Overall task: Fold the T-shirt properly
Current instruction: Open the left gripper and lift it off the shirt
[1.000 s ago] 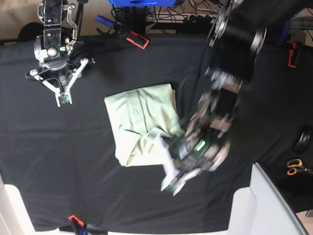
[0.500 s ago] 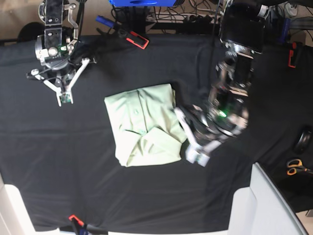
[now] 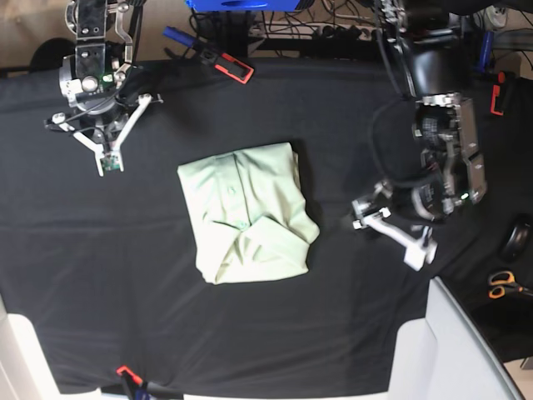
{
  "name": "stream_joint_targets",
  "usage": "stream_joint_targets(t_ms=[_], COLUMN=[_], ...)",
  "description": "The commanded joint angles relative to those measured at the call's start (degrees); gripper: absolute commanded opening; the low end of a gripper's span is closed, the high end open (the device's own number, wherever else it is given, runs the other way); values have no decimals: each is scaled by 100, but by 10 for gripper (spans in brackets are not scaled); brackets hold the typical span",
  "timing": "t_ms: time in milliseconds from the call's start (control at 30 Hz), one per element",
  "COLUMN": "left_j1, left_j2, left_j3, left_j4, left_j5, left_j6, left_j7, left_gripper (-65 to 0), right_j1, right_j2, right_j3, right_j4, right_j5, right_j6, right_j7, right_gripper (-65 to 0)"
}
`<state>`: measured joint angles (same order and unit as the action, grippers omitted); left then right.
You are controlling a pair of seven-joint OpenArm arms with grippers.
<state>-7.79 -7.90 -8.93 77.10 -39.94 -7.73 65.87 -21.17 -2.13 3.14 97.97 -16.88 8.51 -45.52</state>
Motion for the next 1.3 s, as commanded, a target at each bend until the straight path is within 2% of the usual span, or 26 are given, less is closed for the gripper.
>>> stream_joint_targets(t_ms=[0, 67, 333, 500, 633, 867, 1000, 1133, 1267], left_j1=[-122, -201, -430, -685, -790, -825, -1045, -1282, -1449], left_j2=[-85, -137, -67, 109, 232, 267, 267, 267, 390], left_j3=[-8, -43, -26, -52, -26, -79, -26, -17, -17], left_j4=[-48, -295, -444, -1200, -1552, -1552, -1851, -2378, -2633], left_j5=[-344, -608, -625, -599, -634, -634, -625, -625, -599], left_j6=[-58, -58, -58, -58, -58, -58, -58, -58, -58], left_j7=[-77, -85, -94, -103, -420, -472, -692, -938, -947], left_gripper=[-200, -200, -200, -202, -202, -203, -203, -267, -286], right_j1=[20, 11, -50, -59, -59, -59, -59, -59, -59], right_j2=[7, 7, 7, 7, 7, 7, 7, 7, 7], right_j3=[7, 7, 7, 7, 7, 7, 7, 7, 7], right_j4=[97, 97, 106, 106, 106, 106, 106, 106, 106], right_j5=[-39, -39, -39, -39, -39, -39, -39, -39, -39], right_j6=[-21, -21, -21, -21, -21, -21, -21, -21, -21], right_j7=[81, 81, 81, 81, 81, 81, 81, 81, 81], right_gripper=[-634, -634, -634, -635, -635, -637, -637, -637, -637])
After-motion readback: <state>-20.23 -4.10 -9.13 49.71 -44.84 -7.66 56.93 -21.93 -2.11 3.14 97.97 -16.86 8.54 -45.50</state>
